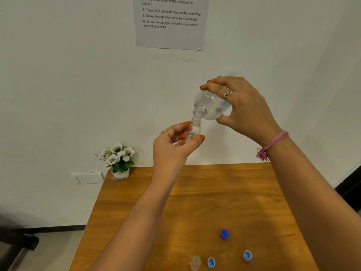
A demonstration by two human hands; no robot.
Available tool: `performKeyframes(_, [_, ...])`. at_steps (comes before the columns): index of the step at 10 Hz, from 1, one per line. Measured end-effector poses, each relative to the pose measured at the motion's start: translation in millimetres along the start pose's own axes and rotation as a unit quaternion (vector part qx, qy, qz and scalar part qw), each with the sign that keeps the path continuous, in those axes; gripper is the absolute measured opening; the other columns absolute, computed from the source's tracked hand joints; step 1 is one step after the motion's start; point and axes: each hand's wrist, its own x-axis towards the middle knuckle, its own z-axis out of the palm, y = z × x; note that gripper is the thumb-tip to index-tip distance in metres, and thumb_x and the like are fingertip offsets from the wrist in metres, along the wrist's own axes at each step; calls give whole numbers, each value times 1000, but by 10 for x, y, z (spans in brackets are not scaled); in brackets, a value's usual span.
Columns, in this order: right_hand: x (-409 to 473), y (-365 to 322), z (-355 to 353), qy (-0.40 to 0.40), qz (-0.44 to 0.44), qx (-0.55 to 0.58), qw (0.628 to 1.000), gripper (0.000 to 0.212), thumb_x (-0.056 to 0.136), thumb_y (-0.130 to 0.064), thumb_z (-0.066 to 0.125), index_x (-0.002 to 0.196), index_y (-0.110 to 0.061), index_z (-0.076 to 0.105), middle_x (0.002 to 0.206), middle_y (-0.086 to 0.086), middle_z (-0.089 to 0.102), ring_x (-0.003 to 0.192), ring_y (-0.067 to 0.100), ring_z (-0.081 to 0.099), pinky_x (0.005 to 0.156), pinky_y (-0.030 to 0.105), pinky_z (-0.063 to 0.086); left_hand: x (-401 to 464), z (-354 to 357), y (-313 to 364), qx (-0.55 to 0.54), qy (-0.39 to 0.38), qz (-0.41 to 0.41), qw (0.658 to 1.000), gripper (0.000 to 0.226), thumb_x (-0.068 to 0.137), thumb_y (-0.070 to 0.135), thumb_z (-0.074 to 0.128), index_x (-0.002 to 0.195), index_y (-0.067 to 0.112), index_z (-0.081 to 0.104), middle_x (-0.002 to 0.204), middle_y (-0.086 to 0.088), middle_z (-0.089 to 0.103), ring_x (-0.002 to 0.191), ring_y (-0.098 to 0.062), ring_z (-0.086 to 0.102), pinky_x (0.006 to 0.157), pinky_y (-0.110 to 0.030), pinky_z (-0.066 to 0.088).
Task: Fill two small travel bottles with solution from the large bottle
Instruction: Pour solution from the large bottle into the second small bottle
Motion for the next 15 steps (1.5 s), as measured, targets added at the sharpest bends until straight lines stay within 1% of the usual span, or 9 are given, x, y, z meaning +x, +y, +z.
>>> performKeyframes(1, [3, 6, -2, 2, 0, 0, 1000, 61, 71, -10, 76, 127, -20, 55, 123, 3, 59, 113, 24, 51, 88, 31, 42, -1, -1, 0, 0, -1, -1, 1000, 40, 68, 16, 86, 106, 20, 71, 97, 7, 75, 89, -4, 68, 72, -17, 55])
performKeyframes(4, [-5, 19, 6, 4, -3, -2, 1000, 61, 71, -10, 76, 127, -18, 56, 122, 5, 60, 112, 26, 52, 89, 31, 40, -4, 1, -2, -4, -6, -5, 1000, 39, 68, 17, 86, 103, 24, 71, 97, 9, 75, 91, -6, 69, 73, -17, 55])
performKeyframes(9, [-6, 9, 7, 3, -4, -1, 1000, 60, 71, -10, 77, 127, -17, 56, 122, 6, 60, 112, 27, 53, 89, 35, 44, -6, 16, 4, 2, -3, -6, 1000, 38, 68, 18, 86, 102, 26, 71, 96, 11, 74, 90, -4, 68, 70, -14, 54])
performKeyframes(10, [0, 8, 5, 2, -5, -3, 1000, 60, 71, -10, 77, 127, -17, 56, 123, 6, 60, 112, 28, 53, 89, 35, 44, -2, 18, -1, 4, -2, -7, 1000, 40, 68, 19, 86, 105, 24, 71, 98, 9, 74, 92, -6, 68, 74, -17, 56])
performKeyframes(12, [-5, 3, 11, -1, -2, 0, 1000, 60, 71, -10, 77, 127, -17, 56, 123, 6, 60, 112, 28, 53, 89, 35, 44, -5, 8, -2, 2, -3, -8, 1000, 39, 69, 18, 86, 104, 24, 71, 99, 8, 74, 93, -8, 68, 74, -18, 56])
performKeyframes(14, [-3, 0, 11, -4, 0, 0, 1000, 61, 71, -11, 78, 128, -17, 56, 123, 7, 59, 112, 29, 54, 89, 38, 45, -3, 15, 4, 2, -3, -8, 1000, 39, 69, 18, 86, 105, 23, 71, 97, 7, 74, 88, -4, 68, 69, -14, 53])
performKeyframes(15, [-4, 2, 10, -6, -1, 0, 1000, 62, 71, -11, 77, 128, -17, 55, 124, 7, 59, 113, 29, 53, 88, 39, 46, -5, 16, 1, 2, -2, -7, 1000, 40, 69, 18, 86, 105, 23, 71, 96, 9, 74, 88, -4, 68, 70, -14, 53])
